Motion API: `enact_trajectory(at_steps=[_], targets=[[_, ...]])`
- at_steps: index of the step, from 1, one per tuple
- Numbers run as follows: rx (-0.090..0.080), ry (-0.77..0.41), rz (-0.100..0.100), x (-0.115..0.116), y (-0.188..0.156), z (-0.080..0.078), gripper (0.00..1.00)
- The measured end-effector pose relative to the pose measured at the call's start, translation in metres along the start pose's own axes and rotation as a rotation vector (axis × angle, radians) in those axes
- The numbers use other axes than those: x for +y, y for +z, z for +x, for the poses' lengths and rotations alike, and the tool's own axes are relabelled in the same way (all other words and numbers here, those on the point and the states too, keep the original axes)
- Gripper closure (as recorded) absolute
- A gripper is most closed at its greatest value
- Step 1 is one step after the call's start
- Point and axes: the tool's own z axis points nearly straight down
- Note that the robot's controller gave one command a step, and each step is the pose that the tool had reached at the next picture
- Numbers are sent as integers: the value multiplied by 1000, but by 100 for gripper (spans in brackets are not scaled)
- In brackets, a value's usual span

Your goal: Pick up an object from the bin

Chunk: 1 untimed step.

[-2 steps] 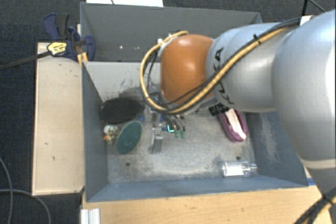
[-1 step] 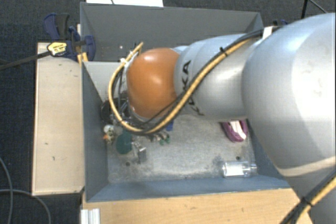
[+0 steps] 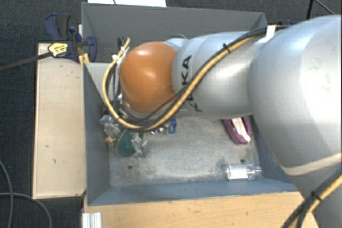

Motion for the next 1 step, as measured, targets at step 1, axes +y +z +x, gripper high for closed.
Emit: enact_trajectory(at_steps=[1], targets=[[1, -144, 0, -17, -7, -6, 0]])
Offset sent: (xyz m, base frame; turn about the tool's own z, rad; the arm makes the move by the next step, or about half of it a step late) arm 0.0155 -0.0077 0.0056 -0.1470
